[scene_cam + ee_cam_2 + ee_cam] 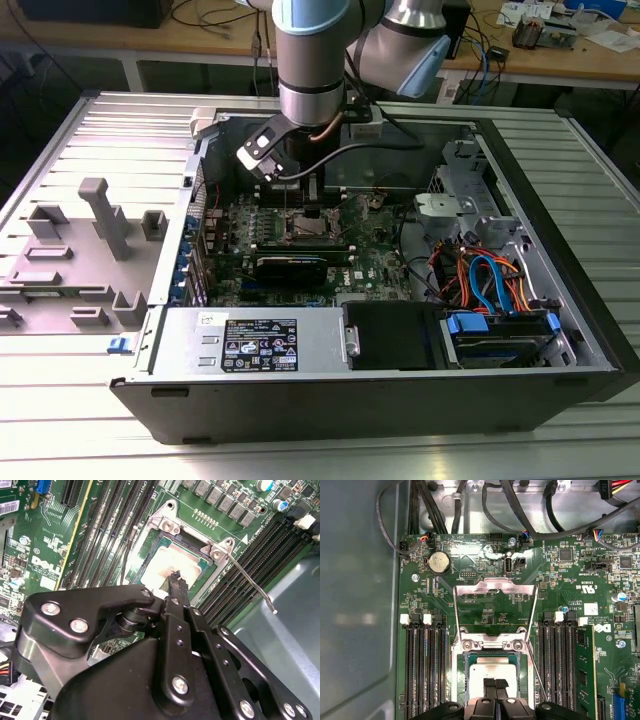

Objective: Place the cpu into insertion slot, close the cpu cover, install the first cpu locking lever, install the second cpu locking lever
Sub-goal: 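Place the cpu into insertion slot, then close the cpu cover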

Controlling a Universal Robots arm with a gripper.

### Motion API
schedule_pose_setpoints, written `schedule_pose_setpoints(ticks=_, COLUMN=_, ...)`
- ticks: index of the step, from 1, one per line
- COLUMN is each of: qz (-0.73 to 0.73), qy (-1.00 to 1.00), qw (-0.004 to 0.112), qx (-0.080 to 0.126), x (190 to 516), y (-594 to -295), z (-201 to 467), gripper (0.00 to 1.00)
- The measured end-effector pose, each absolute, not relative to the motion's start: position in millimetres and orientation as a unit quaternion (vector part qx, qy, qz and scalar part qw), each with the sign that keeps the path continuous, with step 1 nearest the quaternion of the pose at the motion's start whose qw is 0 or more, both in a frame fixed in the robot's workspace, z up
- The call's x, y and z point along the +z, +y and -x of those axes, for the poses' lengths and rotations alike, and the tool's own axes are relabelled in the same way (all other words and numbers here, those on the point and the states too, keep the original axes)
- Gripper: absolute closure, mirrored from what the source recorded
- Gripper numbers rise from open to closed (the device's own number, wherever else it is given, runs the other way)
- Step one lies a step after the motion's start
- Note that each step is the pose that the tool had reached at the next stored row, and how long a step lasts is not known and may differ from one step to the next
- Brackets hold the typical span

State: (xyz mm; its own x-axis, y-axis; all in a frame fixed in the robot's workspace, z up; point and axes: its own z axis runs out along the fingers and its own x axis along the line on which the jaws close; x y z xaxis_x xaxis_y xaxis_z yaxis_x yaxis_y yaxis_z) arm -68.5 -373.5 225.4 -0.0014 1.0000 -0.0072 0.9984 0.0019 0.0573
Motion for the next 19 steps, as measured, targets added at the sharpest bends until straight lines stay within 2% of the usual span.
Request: schedule_pose_setpoints(ticks=19, qz=-0.706, qy=0.707, qw=0.020, qx=0.015, x=228.9, y=-373.5, z=68.5, gripper=0.89)
